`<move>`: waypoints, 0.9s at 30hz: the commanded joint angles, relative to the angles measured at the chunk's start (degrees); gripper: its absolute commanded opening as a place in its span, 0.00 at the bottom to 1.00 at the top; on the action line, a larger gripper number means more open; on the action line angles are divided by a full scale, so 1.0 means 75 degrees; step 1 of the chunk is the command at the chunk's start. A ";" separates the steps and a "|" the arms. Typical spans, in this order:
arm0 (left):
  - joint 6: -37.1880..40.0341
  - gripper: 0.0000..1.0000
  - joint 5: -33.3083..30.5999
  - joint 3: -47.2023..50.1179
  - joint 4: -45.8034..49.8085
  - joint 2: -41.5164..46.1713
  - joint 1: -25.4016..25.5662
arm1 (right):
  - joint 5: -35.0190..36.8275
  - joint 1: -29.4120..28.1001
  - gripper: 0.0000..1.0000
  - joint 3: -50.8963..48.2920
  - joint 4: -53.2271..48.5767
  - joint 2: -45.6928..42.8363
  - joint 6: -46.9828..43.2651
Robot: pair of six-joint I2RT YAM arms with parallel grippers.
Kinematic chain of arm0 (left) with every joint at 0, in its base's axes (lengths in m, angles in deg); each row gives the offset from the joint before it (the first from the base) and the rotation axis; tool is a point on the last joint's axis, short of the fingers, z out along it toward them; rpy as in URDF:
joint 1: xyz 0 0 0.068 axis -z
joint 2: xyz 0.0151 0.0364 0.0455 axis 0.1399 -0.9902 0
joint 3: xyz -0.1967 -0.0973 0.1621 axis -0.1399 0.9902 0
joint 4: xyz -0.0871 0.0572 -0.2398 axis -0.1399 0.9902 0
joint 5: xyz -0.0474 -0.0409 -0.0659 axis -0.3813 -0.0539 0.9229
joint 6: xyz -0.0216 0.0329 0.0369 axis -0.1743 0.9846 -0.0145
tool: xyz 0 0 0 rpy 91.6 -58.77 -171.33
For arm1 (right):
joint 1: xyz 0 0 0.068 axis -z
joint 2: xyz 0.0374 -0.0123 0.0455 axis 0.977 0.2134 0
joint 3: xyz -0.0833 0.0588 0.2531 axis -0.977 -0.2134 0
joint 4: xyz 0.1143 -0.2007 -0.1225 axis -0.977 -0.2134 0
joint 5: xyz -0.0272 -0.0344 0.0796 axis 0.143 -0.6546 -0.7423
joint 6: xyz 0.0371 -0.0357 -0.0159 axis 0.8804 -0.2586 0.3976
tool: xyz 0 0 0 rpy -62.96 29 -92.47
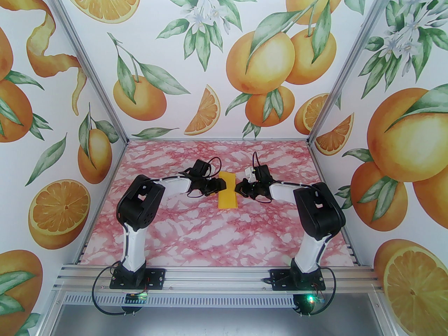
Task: Fold a paper plane with a square sheet of paper (fold left side to right side)
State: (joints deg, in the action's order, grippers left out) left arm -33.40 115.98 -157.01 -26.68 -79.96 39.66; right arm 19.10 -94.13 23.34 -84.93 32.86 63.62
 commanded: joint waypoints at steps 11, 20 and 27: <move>0.0214 0.53 -0.0005 -0.0363 0.0531 -0.0295 0.0223 | 0.0168 0.0107 0.00 0.0568 -0.0522 0.0397 -0.0483; 0.0405 0.50 -0.0367 -0.0743 0.1225 -0.0555 0.0331 | 0.0179 0.0152 0.00 0.0658 -0.0639 0.0475 -0.0578; 0.0412 0.48 -0.0675 -0.1033 0.1703 -0.0761 0.0402 | 0.0238 0.0160 0.12 0.0716 -0.0732 0.0502 -0.0654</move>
State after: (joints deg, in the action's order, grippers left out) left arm -31.30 112.68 -163.54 -17.63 -82.84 41.58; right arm 19.52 -93.34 27.07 -89.12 35.11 59.68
